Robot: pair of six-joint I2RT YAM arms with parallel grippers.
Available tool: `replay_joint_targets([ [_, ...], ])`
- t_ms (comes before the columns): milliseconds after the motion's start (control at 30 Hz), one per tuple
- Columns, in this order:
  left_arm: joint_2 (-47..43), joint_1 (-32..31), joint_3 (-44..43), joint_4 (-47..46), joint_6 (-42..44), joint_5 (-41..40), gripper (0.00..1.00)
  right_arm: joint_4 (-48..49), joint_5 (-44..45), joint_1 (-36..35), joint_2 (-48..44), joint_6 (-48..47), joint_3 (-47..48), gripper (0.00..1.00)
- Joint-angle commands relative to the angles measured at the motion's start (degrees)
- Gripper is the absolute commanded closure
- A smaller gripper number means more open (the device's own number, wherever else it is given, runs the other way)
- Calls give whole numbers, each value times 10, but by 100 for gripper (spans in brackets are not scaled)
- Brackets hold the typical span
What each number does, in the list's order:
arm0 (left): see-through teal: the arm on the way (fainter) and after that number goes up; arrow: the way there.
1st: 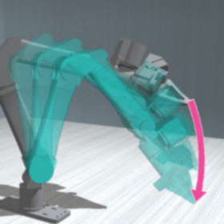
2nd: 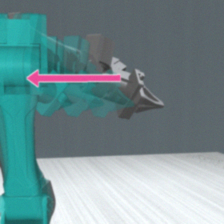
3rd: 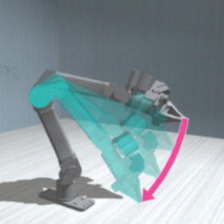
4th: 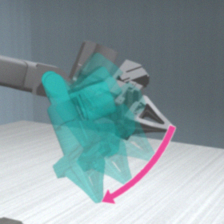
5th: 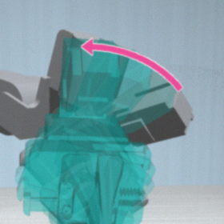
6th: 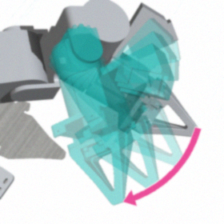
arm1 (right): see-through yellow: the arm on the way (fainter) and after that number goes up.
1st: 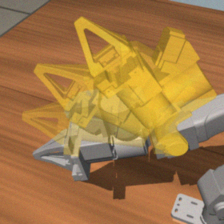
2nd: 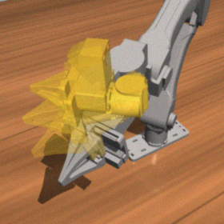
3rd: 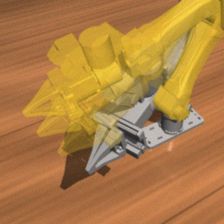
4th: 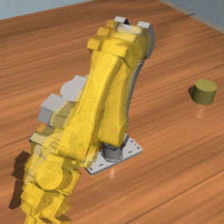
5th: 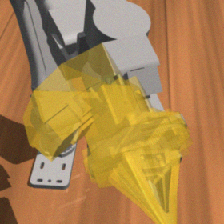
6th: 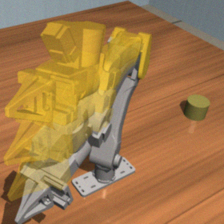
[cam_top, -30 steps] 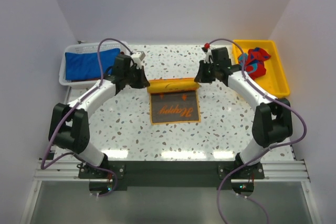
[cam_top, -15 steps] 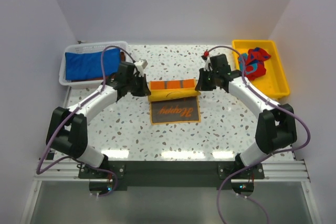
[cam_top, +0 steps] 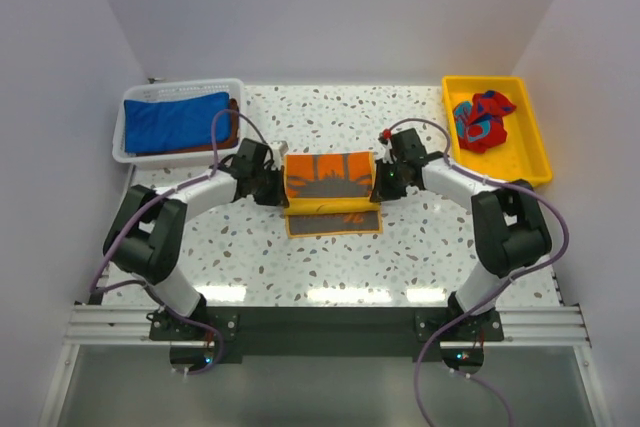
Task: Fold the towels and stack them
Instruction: Fold the towel
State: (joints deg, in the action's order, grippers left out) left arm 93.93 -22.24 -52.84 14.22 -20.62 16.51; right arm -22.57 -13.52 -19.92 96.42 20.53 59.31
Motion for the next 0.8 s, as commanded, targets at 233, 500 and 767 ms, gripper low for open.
replay_joint_targets([
  [233,10,-7,17,-7,2,-36,100,24,34,7,21,-14,-4,100],
  [500,-32,-9,-9,25,4,-52,100,-5,51,7,-18,-25,22,100],
  [767,-49,-16,-24,47,6,-44,100,-33,66,7,-51,-26,33,100],
])
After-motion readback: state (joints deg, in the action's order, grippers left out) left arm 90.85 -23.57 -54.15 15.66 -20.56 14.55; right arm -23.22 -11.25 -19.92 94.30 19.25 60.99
